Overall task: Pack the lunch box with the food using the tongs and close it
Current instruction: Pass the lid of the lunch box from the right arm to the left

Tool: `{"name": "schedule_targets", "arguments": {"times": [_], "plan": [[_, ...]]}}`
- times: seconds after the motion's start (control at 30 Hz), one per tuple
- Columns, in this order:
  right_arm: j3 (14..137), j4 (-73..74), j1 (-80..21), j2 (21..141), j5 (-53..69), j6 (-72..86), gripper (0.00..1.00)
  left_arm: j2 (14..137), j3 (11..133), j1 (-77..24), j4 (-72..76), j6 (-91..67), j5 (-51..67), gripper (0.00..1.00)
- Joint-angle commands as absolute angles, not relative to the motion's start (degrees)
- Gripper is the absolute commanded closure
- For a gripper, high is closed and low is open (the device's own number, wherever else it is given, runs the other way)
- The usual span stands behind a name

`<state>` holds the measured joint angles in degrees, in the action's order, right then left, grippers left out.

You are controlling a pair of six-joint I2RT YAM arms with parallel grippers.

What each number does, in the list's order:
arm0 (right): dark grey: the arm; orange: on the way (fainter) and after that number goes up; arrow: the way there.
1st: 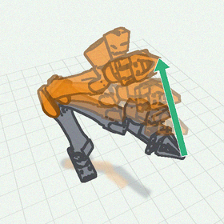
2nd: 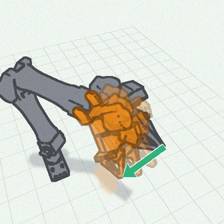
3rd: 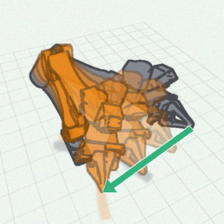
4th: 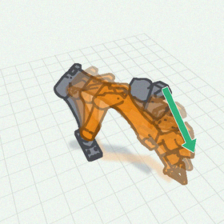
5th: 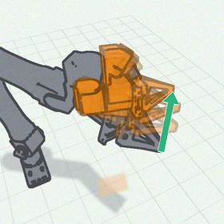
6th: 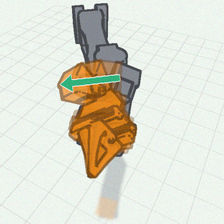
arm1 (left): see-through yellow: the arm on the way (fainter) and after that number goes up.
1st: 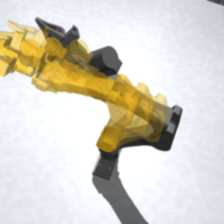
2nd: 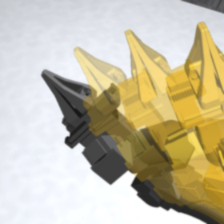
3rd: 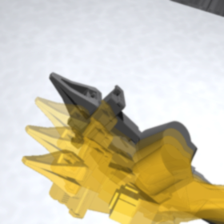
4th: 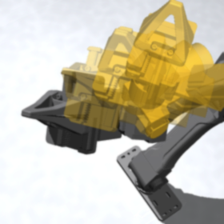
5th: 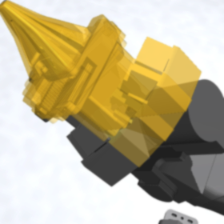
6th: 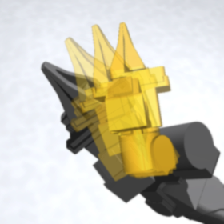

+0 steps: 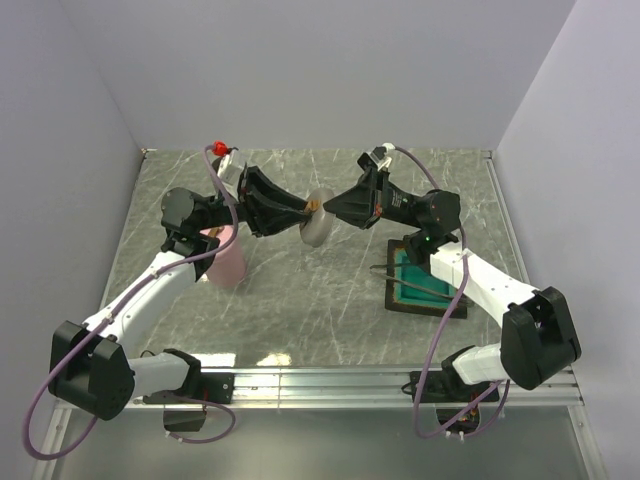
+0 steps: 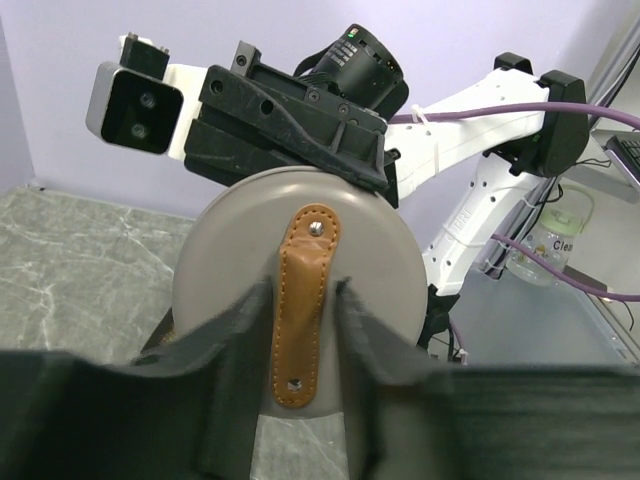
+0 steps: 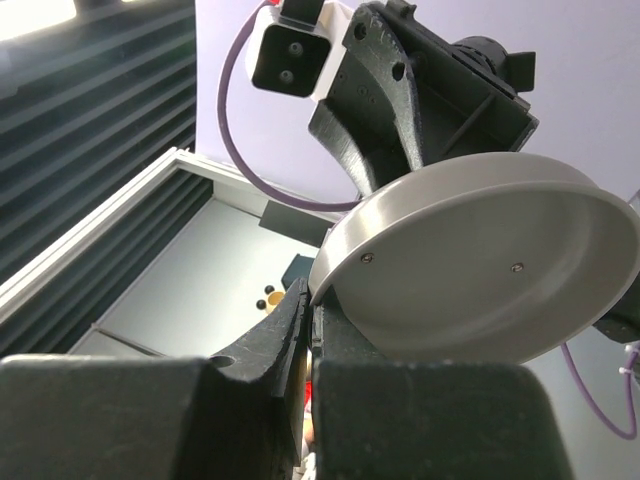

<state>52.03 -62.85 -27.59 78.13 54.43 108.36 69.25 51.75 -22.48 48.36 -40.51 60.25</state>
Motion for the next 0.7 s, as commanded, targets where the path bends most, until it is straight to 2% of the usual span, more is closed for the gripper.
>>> {"name": "schedule_targets", "arguments": {"times": [0.0,0.2,0.23,0.33,0.37,0.43,0.47,0.6,0.63,0.67], "plan": [[52.29,-67.59,-28.39,77.17,52.65,109.60,1.00,69.79,52.82,-23.20,47.11,-38.67,60.29,0.69],[53.87,-63.21,-28.21,77.69,53.96,107.41,1.00,69.61,52.82,-23.20,45.79,-39.55,59.59,0.94],[54.14,-61.98,-28.04,77.78,54.31,106.62,0.96,69.52,53.43,-23.20,45.18,-39.64,59.59,0.97],[55.19,-57.93,-26.99,78.05,55.63,103.72,0.71,69.35,55.10,-22.85,37.64,-37.45,59.94,0.99],[55.80,-56.01,-26.46,78.13,55.98,102.14,0.55,69.35,56.67,-22.59,35.01,-35.18,60.03,0.99],[56.42,-53.62,-24.36,78.40,57.21,100.21,0.45,68.82,59.22,-21.36,25.43,-31.83,59.68,0.99],[56.69,-51.18,-23.56,78.49,57.74,98.19,0.35,68.73,60.28,-20.84,22.27,-27.73,59.42,0.99],[58.62,-43.79,-19.52,79.01,60.46,92.12,0.21,70.13,67.74,-17.94,2.77,-16.72,56.35,0.99],[59.23,-41.86,-18.73,79.36,60.90,90.37,0.16,71.09,72.55,-17.58,-7.63,-11.74,53.73,0.99],[61.33,-34.96,-17.50,79.54,61.60,84.87,0.06,73.54,75.47,-17.32,-12.78,-9.25,52.05,0.99]]}}
